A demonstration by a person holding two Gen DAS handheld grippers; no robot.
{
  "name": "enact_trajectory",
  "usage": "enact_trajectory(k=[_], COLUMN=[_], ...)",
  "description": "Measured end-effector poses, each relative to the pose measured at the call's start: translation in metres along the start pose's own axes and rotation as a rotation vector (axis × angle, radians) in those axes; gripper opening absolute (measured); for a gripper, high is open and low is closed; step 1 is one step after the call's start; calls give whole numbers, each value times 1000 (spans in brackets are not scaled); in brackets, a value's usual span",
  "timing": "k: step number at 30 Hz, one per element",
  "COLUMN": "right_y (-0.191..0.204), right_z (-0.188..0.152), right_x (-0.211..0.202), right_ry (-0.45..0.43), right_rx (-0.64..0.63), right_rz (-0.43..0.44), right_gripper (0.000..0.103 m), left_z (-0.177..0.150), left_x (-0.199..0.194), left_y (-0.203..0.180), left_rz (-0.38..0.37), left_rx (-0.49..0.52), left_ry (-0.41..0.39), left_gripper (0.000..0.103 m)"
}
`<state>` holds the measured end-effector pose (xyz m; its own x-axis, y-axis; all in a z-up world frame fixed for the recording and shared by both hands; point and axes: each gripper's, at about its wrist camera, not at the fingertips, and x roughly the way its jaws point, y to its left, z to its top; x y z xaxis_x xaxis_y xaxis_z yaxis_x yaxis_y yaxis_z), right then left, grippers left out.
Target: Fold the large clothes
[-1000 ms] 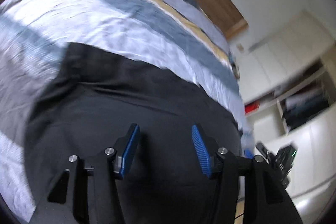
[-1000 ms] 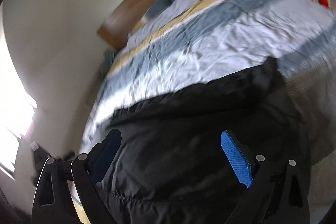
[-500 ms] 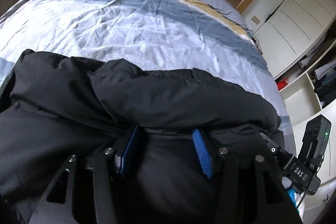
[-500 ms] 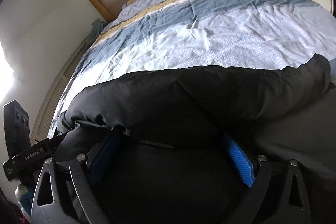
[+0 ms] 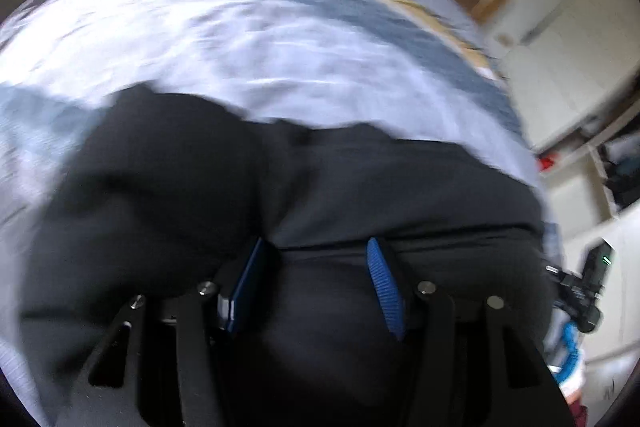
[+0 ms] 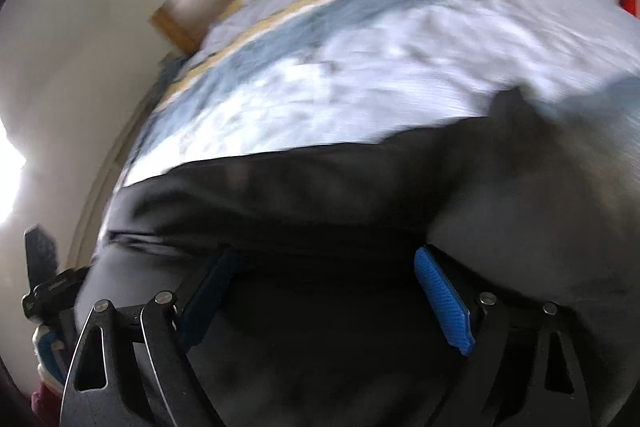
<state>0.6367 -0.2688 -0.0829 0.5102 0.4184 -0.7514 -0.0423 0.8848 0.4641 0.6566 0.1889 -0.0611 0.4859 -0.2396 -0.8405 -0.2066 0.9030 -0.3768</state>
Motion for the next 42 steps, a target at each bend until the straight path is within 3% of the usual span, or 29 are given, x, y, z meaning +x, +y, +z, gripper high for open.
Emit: enact_trajectory(k=[3, 5, 6, 10, 15, 18, 23, 30, 36, 42], right_y=[-24, -25, -23, 2, 44, 54, 40, 23, 61, 71], right_z=[-7, -13, -15, -38, -83, -110, -134, -133, -151, -174], right_x=[-20, -37, -48, -96, -115, -106, -88, -102, -122, -105], right_ry=[4, -1, -23, -126, -174, -156, -122, -153, -214, -168], right_rx=[23, -16, -35, -115, -205, -243, -272, -252, -310, -318], right_rz=[-109, -230, -262, -198, -89, -88, -135, -254, -178, -152], right_gripper=[90, 90, 90, 91, 95, 96, 96, 96, 96, 98], left_z=[-6, -15, -17, -54, -103, -128, -157, -176, -191, -201], left_x=[-17, -40, -48, -99, -109, -92, -83, -97, -109, -103], left_y=[31, 39, 39, 26, 5, 1, 6, 6, 2, 5], left_rz=[82, 180, 191, 87, 36, 83, 129, 180, 169, 181], left_rx=[-55, -43, -38, 12, 78, 121, 187, 227, 214, 217], left_ry=[6, -31, -52, -171, -232, -243, -311, -361, -399, -393], left_gripper=[52, 52, 52, 52, 52, 52, 52, 53, 53, 53])
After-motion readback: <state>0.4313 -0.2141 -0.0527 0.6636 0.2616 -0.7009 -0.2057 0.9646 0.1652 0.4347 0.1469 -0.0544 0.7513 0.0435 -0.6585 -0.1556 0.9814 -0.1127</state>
